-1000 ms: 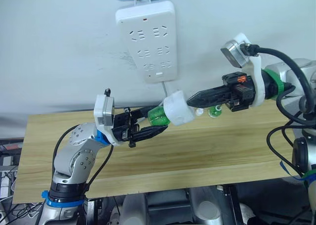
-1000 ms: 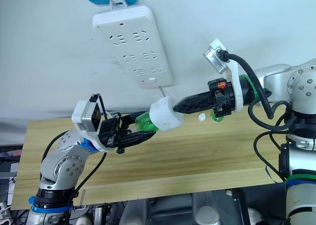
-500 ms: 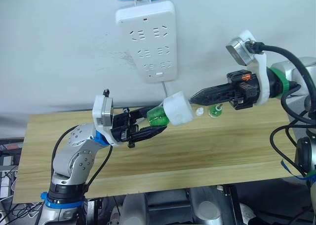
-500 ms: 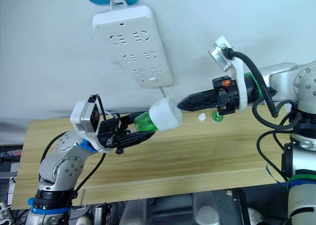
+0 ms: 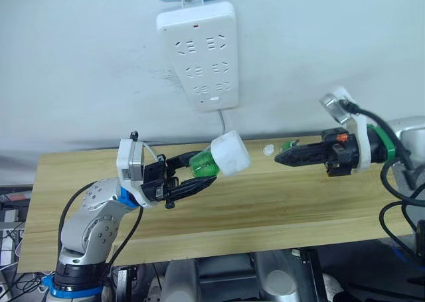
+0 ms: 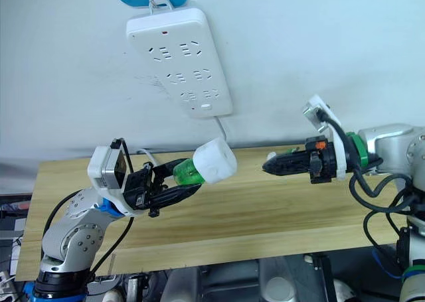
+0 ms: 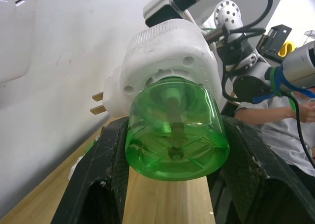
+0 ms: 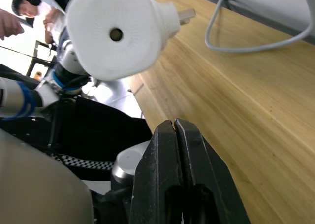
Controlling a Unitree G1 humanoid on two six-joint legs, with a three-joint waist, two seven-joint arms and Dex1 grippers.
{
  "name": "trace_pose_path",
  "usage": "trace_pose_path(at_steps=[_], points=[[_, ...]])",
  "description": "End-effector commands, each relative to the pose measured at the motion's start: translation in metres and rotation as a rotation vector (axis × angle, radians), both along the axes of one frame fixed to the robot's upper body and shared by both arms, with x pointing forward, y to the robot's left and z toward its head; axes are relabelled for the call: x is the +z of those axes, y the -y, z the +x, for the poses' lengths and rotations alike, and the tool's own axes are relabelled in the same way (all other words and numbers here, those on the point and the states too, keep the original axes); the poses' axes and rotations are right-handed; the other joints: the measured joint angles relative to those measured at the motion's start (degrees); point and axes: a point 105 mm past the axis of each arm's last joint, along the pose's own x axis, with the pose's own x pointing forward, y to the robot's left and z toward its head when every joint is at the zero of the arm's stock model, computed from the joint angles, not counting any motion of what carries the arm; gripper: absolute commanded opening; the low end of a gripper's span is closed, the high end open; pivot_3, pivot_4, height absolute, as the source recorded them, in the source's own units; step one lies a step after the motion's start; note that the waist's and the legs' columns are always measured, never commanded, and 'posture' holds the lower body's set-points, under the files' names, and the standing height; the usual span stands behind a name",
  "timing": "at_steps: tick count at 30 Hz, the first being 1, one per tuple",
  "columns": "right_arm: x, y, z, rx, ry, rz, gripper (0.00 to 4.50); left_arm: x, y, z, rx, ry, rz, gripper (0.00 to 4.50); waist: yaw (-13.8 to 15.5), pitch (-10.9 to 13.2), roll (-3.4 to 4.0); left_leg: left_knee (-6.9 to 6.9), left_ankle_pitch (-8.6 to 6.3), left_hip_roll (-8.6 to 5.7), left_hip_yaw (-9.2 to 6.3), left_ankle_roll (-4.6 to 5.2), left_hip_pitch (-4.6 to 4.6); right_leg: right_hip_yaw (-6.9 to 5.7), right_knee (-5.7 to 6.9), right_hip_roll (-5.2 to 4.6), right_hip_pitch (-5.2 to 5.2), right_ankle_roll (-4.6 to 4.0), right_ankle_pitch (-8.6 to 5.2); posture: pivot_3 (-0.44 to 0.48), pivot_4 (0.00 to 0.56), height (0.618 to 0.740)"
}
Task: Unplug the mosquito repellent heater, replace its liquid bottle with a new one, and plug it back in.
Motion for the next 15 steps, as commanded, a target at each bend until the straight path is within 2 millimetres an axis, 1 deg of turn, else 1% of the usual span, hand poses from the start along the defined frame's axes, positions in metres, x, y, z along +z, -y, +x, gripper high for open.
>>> trace_pose_path(at_steps=[1,9,15], points=[[0.001,-0.002,-0.006,-0.003,0.061,0.021,0.05,0.008,-0.004,-0.010,0.009,0.046,-0.007,2.26,0.09,0.00,0.01,0.02,0.00,0.00,0.00,0.00,0.00,0.01,0.02,0.00,0.00,0.00,0.00,-0.251,0.343,0.740],[-0.030,-0.005,-0.019,-0.026,0.032,0.003,0.05,0.003,-0.008,-0.019,0.050,0.024,0.008,2.26,0.95,-0.04,0.01,0.12,0.00,-0.01,-0.03,0.00,0.00,0.01,0.05,0.00,-0.01,0.00,0.00,-0.233,0.338,0.740],[-0.040,-0.006,-0.023,-0.047,0.010,0.016,0.05,0.003,-0.008,-0.023,0.060,0.016,0.011,2.26,1.05,-0.06,0.02,0.26,0.00,-0.01,-0.06,0.00,0.02,0.01,0.03,0.00,-0.01,0.00,0.00,-0.222,0.336,0.740]])
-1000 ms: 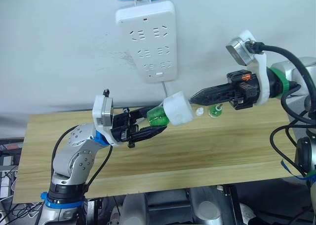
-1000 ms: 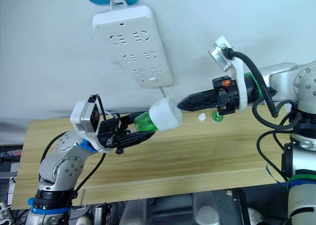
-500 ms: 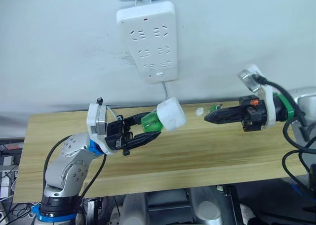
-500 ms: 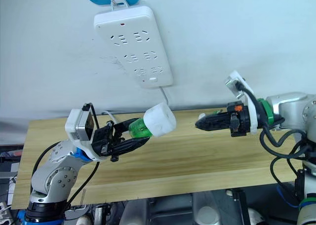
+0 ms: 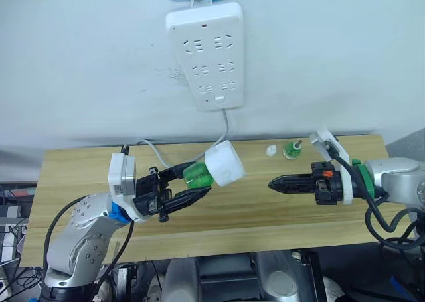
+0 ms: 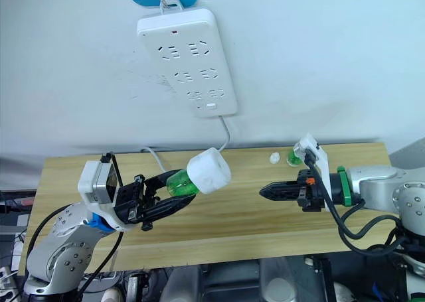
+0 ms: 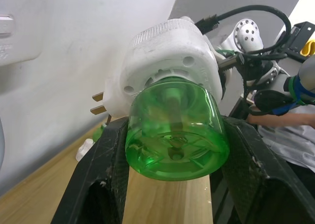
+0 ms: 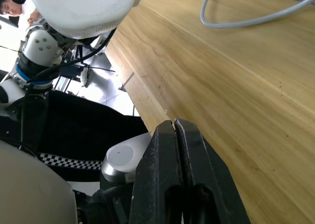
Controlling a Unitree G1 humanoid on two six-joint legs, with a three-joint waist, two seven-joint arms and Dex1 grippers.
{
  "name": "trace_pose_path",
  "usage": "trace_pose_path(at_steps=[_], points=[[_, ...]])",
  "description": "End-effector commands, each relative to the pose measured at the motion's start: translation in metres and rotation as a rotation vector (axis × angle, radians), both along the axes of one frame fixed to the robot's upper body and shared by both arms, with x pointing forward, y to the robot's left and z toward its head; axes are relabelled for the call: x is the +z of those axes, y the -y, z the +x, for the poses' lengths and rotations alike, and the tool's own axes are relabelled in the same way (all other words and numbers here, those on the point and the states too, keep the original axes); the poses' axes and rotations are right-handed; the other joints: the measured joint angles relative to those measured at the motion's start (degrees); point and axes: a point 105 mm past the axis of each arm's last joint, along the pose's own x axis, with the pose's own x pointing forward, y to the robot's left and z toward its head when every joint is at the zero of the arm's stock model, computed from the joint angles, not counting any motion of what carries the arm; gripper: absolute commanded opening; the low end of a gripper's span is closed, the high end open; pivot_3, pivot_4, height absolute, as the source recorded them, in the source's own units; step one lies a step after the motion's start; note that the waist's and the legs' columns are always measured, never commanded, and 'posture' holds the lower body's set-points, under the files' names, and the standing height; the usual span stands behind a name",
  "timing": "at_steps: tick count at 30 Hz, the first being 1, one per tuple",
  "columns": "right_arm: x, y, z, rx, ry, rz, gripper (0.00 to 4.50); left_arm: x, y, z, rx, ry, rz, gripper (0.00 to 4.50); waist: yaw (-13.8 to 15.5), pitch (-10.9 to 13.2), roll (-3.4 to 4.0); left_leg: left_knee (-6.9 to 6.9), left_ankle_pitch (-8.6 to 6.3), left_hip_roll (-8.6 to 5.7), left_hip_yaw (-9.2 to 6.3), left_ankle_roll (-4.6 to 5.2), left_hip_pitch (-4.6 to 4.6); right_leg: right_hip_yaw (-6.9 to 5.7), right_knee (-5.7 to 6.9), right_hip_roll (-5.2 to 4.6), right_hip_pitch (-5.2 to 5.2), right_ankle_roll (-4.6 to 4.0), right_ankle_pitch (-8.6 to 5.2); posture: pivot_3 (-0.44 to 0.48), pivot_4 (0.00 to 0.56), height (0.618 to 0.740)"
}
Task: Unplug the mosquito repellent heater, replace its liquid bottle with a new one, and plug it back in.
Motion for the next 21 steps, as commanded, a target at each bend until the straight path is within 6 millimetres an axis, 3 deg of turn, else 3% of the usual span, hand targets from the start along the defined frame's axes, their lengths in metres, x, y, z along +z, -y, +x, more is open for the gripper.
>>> trace_pose_path(at_steps=[1,21], points=[[0.0061,-0.0031,-0.0058,0.018,0.040,0.020,0.05,0.0106,0.0002,-0.0086,-0.010,0.051,-0.007,2.26,0.02,0.00,0.00,0.06,0.00,0.00,0.00,0.00,0.00,0.00,0.01,0.00,0.00,0.00,0.00,-0.220,0.336,0.740],[0.0072,-0.0027,-0.0046,-0.007,0.037,0.026,0.05,0.0115,0.0026,-0.0113,-0.016,0.045,-0.005,2.26,0.06,-0.14,0.01,0.21,0.00,0.00,0.00,0.00,0.03,0.06,0.12,0.01,0.00,0.00,0.00,-0.217,0.331,0.740]])
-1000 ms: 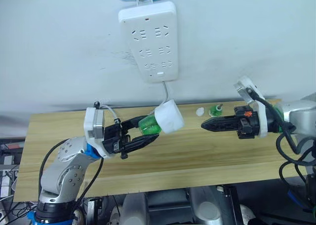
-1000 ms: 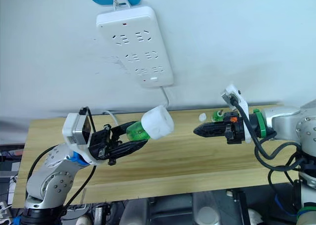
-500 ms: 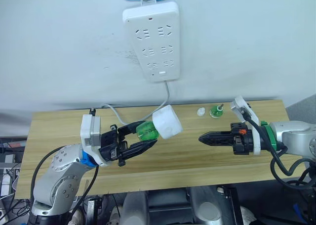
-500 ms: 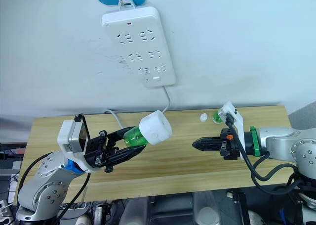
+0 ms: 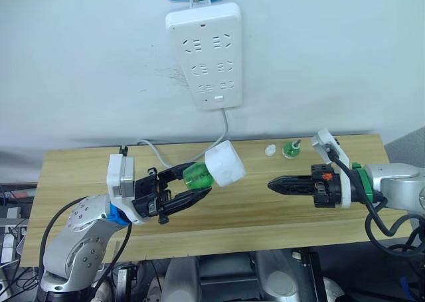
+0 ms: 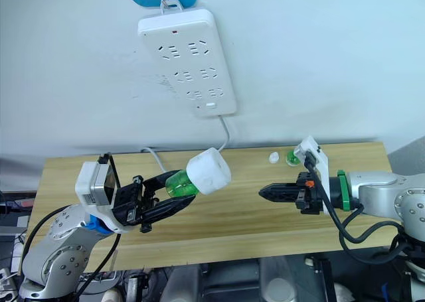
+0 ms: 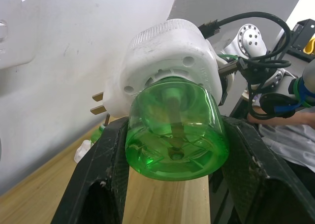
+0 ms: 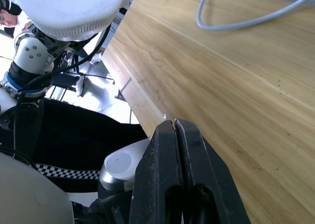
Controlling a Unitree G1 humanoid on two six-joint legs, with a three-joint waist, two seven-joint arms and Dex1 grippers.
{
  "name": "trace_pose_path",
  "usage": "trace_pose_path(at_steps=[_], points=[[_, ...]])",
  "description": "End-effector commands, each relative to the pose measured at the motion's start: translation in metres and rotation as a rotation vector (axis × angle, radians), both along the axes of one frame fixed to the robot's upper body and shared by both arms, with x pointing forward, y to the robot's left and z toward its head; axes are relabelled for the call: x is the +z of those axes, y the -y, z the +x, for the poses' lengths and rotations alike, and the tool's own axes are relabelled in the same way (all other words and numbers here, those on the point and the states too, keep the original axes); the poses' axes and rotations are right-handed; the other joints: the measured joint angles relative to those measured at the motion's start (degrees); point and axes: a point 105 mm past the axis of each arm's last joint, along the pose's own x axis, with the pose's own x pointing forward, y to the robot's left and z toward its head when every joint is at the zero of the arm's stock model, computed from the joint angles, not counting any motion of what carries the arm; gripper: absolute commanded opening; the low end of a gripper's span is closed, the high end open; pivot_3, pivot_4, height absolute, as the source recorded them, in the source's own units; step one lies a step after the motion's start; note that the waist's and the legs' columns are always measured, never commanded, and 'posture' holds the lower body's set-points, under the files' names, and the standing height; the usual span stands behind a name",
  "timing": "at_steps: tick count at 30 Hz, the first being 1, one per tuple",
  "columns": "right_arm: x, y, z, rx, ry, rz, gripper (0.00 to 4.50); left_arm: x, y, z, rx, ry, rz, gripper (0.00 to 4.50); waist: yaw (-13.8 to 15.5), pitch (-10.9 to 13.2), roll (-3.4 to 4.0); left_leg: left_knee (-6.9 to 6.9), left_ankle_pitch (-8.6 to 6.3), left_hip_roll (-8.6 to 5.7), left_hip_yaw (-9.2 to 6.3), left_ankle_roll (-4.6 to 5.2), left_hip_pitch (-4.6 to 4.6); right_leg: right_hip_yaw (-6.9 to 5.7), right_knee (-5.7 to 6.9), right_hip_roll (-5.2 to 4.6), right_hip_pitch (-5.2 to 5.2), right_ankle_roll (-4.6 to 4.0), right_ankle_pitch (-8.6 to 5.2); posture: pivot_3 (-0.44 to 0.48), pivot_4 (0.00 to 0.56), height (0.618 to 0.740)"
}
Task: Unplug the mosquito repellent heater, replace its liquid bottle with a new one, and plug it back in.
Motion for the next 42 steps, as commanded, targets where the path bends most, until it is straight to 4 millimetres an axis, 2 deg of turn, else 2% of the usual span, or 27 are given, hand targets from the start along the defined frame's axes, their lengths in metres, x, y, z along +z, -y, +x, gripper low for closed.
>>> trace_pose_path(at_steps=[1,27,36,42], points=[[0.005,-0.002,-0.004,0.020,0.017,0.015,0.05,0.009,0.002,-0.008,-0.021,0.045,-0.006,2.26,-0.01,0.00,0.00,0.00,0.00,0.00,0.00,0.00,0.00,0.00,0.00,0.00,0.00,0.00,0.00,-0.217,0.331,0.740],[0.003,-0.003,0.000,0.000,0.016,0.015,0.05,0.007,0.001,-0.008,-0.024,0.042,-0.002,2.26,0.00,-0.21,0.01,0.01,0.00,0.00,0.00,0.00,0.00,0.00,0.01,0.00,0.00,0.00,0.00,-0.218,0.329,0.740],[-0.011,0.001,-0.007,-0.007,0.015,-0.059,0.05,0.007,0.001,-0.006,-0.021,0.039,-0.002,2.26,0.03,-0.23,0.01,0.01,0.00,0.00,-0.01,0.00,0.00,0.00,0.02,0.00,0.00,0.00,0.00,-0.223,0.329,0.740],[-0.017,0.002,-0.003,-0.068,0.111,-0.072,0.05,0.007,0.000,-0.005,-0.018,0.043,-0.002,2.26,0.02,-0.52,0.02,0.01,0.00,0.00,0.00,0.00,0.00,0.01,0.01,0.01,0.00,0.00,0.00,-0.226,0.326,0.740]])
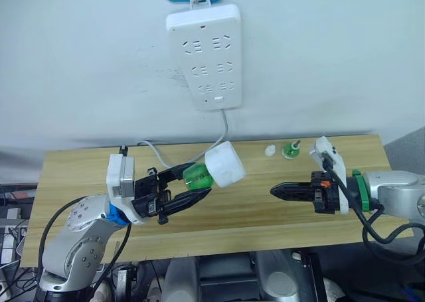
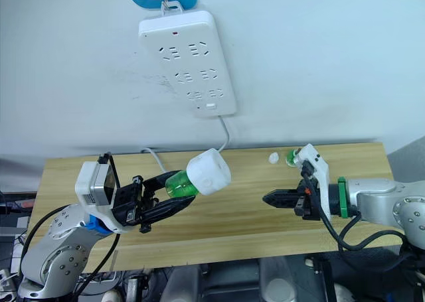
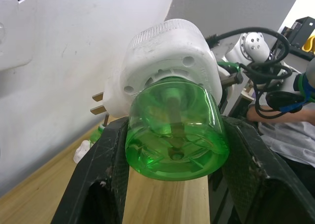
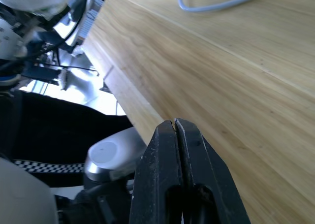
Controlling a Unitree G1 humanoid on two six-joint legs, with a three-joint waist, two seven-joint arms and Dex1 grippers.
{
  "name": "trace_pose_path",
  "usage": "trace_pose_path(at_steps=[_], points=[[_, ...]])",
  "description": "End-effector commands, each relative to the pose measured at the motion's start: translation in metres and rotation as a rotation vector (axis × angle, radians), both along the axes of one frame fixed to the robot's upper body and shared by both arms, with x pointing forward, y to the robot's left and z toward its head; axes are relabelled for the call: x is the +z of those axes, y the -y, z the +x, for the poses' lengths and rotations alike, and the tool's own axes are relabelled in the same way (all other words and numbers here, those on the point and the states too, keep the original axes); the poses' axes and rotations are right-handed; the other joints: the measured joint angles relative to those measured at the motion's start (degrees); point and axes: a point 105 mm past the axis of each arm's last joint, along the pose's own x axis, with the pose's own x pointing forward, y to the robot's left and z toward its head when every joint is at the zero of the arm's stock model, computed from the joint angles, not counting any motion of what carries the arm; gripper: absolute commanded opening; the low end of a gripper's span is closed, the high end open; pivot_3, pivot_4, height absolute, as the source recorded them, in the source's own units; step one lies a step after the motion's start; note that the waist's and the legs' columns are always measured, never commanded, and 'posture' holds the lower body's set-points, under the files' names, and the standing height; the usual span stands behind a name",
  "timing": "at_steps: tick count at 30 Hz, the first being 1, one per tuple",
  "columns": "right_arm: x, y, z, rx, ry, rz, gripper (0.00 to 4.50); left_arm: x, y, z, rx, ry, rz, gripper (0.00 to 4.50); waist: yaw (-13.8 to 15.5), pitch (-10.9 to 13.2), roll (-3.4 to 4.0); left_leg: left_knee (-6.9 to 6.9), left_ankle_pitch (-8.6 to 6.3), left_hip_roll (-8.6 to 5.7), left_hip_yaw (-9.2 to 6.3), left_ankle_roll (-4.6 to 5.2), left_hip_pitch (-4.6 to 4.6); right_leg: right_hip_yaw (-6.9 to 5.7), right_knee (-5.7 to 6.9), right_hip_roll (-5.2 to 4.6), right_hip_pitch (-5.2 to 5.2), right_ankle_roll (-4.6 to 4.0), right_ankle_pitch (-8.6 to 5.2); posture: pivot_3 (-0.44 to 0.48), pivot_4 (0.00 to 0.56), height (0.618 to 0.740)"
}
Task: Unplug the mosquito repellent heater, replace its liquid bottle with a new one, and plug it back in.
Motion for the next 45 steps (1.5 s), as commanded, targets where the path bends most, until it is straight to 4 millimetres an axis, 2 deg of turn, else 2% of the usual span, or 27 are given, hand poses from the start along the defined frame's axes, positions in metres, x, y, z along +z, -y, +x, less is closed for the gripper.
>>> trace_pose_path(at_steps=[1,16,39,45], points=[[0.002,-0.003,-0.002,-0.017,0.111,0.005,0.05,0.007,0.001,-0.005,-0.014,0.042,-0.011,2.26,0.03,-0.20,-0.02,0.00,0.00,-0.01,0.00,0.00,0.00,0.00,0.00,0.00,0.00,0.00,0.00,-0.227,0.327,0.740],[-0.011,-0.006,-0.015,-0.044,0.154,0.027,0.05,0.007,0.001,-0.004,-0.011,0.044,-0.015,2.26,0.05,-0.62,-0.02,0.01,0.01,0.01,0.00,0.00,0.15,0.07,0.06,0.02,0.08,0.00,0.00,-0.232,0.326,0.740],[-0.014,-0.007,-0.014,-0.061,0.169,0.043,0.05,0.004,0.000,-0.007,0.014,0.036,-0.013,2.26,0.02,-0.63,-0.02,0.02,0.01,0.01,0.00,0.00,0.17,0.07,0.06,0.02,0.10,0.00,0.00,-0.230,0.332,0.740],[-0.008,-0.009,-0.008,-0.062,0.193,0.047,0.05,0.004,0.000,-0.006,0.013,0.035,-0.010,2.26,0.00,-0.63,-0.02,0.02,0.01,0.01,0.00,0.00,0.20,0.08,0.08,0.02,0.11,0.00,0.00,-0.233,0.331,0.740]])
